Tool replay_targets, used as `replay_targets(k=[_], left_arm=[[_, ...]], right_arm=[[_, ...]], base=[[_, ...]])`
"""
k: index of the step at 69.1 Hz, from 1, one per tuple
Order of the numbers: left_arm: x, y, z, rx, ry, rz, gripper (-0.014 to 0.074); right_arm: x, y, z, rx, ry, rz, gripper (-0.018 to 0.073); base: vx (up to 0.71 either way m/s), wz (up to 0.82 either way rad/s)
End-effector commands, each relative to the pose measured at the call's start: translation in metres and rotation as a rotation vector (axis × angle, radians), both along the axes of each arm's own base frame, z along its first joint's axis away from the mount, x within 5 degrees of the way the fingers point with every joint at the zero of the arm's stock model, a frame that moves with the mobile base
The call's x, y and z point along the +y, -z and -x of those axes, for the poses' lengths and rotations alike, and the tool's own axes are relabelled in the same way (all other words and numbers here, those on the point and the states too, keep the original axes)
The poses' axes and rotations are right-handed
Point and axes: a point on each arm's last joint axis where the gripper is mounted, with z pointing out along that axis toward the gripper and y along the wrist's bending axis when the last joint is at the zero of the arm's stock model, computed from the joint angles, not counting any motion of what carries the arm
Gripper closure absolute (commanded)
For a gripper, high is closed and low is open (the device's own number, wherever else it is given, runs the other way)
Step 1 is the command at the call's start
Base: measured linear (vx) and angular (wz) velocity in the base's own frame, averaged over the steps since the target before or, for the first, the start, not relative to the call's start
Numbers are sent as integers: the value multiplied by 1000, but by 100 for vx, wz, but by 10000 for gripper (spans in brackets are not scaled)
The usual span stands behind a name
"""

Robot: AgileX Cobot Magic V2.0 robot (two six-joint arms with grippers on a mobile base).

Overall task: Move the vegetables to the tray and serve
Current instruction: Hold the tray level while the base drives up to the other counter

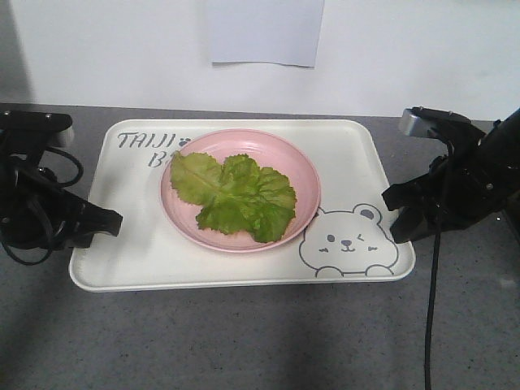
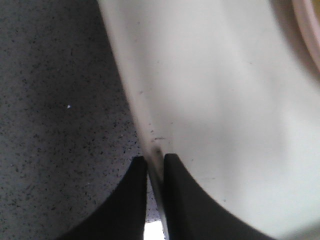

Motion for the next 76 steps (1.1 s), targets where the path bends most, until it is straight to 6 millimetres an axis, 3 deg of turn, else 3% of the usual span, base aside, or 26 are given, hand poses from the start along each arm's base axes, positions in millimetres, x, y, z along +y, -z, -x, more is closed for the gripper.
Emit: replay_targets(k=[1, 76], left_arm=[[-13, -28, 0, -145, 18, 148, 602], [-13, -28, 0, -145, 18, 148, 602]], right_arm=[[20, -28, 9, -62, -54, -164, 562], [20, -28, 9, -62, -54, -164, 562]], base=[[8, 0], [3, -1]])
